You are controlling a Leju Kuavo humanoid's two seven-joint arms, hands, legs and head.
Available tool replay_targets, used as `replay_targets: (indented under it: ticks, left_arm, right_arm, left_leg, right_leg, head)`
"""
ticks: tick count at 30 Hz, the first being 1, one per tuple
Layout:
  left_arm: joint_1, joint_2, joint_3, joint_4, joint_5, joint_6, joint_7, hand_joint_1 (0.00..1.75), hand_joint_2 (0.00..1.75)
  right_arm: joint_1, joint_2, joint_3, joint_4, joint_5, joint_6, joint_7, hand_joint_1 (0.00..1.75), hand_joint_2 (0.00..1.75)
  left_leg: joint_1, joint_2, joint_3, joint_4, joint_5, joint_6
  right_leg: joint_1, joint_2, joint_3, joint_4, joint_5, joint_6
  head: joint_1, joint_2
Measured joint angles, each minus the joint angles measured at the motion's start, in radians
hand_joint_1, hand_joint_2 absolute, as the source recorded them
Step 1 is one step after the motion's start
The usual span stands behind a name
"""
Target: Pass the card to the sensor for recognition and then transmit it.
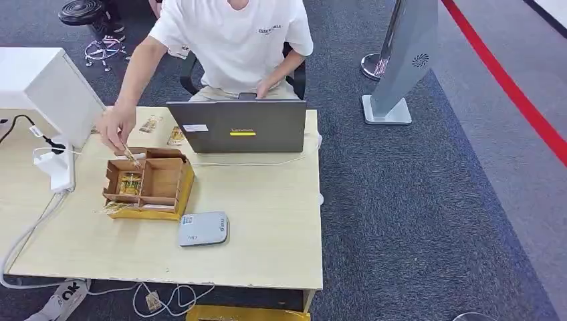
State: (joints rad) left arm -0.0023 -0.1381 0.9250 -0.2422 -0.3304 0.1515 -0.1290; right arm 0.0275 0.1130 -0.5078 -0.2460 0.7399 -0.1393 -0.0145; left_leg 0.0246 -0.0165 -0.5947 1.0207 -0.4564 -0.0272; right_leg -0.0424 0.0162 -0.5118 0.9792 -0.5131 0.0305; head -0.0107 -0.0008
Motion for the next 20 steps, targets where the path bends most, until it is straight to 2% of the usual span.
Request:
replay_targets:
  ticks: [1,10,11,20]
  left_arm:
    - [0.003,0.005,-0.029,-0.003,0.011,-0.006,0.005,1.75,0.0]
    - [0.042,0.04,-0.267,-0.034,0.102,-0.047,0.039,1.75,0.0]
    - [0.047,0.045,-0.293,-0.037,0.111,-0.048,0.041,1.75,0.0]
    - [0.084,0.079,-0.526,-0.07,0.199,-0.089,0.077,1.75,0.0]
  right_arm:
    - [0.003,-0.003,0.015,-0.004,-0.024,0.003,0.0,0.0,0.0]
    - [0.035,-0.03,0.145,-0.041,-0.227,0.04,0.003,0.0,0.0]
    - [0.038,-0.033,0.158,-0.045,-0.247,0.046,0.003,1.75,0.0]
    - [0.068,-0.061,0.287,-0.082,-0.445,0.083,0.006,1.75,0.0]
  left_leg:
    - [0.0,0.0,0.0,0.0,0.0,0.0]
    - [0.0,0.0,0.0,0.0,0.0,0.0]
    - [0.0,0.0,0.0,0.0,0.0,0.0]
    - [0.0,0.0,0.0,0.0,0.0,0.0]
  right_leg:
    - [0.0,0.0,0.0,0.0,0.0,0.0]
    - [0.0,0.0,0.0,0.0,0.0,0.0]
    - [0.0,0.0,0.0,0.0,0.0,0.0]
    - [0.0,0.0,0.0,0.0,0.0,0.0]
  head:
    - [0.0,0.0]
    - [-0.001,0.0]
    - [0.0,0.0]
    - [-0.001,0.0]
